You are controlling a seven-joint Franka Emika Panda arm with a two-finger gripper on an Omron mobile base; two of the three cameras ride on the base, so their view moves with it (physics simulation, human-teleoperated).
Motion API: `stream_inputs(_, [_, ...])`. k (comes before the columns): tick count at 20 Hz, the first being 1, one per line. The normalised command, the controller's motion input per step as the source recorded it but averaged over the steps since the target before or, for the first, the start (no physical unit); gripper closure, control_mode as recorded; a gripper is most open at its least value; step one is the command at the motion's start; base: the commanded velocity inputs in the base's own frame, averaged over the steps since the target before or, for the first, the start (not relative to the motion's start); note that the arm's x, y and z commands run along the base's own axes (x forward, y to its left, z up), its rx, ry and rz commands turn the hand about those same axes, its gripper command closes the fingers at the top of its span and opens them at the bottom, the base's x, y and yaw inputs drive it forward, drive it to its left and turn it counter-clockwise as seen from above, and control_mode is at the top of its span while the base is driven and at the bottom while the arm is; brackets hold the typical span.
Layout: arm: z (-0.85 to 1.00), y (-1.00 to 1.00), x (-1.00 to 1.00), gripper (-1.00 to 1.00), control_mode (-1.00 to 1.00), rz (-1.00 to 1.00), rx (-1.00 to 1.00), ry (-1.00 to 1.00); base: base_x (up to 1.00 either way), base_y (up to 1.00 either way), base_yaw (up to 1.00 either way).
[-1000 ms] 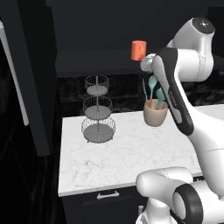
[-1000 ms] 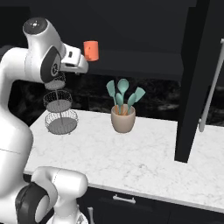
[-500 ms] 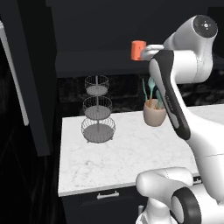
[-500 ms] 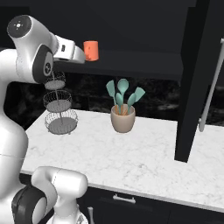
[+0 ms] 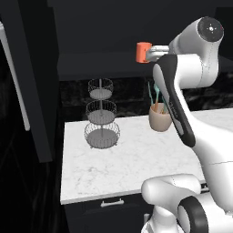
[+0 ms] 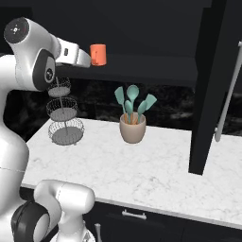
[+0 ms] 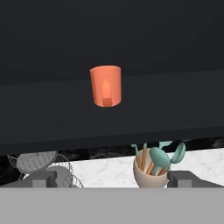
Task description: Gather all objects into one cabinet and sort the glasses and bowls to opposite sides.
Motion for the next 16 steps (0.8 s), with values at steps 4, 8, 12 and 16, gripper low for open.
stream_inputs(4, [0.0,0.0,0.15,-1.0,-1.0,0.0,0.0,0.0,0.0,0.0,0.0])
stream_inputs(8, [0.0,0.0,0.41,-1.0,-1.0,0.0,0.0,0.0,0.0,0.0,0.0])
stream_inputs(12, [0.0,0.0,0.35,-1.0,-1.0,0.0,0.0,0.0,0.0,0.0,0.0])
stream_inputs(16, [0.0,0.0,0.24,-1.0,-1.0,0.0,0.0,0.0,0.0,0.0,0.0])
